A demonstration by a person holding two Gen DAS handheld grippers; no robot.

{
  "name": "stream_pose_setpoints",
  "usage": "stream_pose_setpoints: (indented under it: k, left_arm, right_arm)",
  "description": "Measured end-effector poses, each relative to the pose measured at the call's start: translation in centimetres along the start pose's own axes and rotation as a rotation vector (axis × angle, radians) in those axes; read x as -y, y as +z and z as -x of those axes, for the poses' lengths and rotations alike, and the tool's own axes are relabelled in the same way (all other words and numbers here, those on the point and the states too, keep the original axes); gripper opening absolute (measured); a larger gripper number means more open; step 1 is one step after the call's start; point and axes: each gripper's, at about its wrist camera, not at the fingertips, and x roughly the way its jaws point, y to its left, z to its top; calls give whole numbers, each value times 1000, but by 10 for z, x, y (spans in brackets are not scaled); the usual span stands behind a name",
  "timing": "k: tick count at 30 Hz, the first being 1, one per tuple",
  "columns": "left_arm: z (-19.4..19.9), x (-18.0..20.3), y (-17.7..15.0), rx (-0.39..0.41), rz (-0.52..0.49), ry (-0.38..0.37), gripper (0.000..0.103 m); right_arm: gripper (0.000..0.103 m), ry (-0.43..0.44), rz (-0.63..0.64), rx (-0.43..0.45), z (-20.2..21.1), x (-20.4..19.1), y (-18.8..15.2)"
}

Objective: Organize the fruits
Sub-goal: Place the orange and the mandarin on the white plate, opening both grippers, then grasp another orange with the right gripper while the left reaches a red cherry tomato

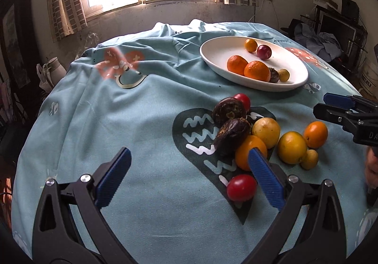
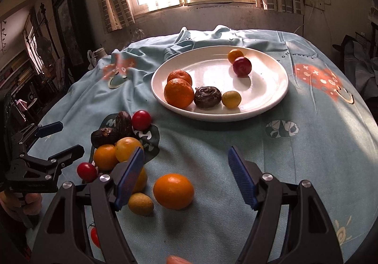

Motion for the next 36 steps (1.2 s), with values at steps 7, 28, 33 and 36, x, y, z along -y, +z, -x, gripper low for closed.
stream_pose_setpoints:
  k: [7,28,33,36]
  left_arm:
    - [5,-6,0,18,26,-5,101]
    - [2,-8,-1,-7,40,-16,101]
    - [-2,-1,-4,-45,12,-78,101]
    - [-2,16,-9,-61,-65,-131,94]
  right_arm:
    - [74,5,-3,-37,1,1,-3]
    - [40,54,37,-182,-17,-9,-22]
    - [40,62,-44,-150,-12,4,-17]
    - [40,46,-46,-154,-13,5,-17]
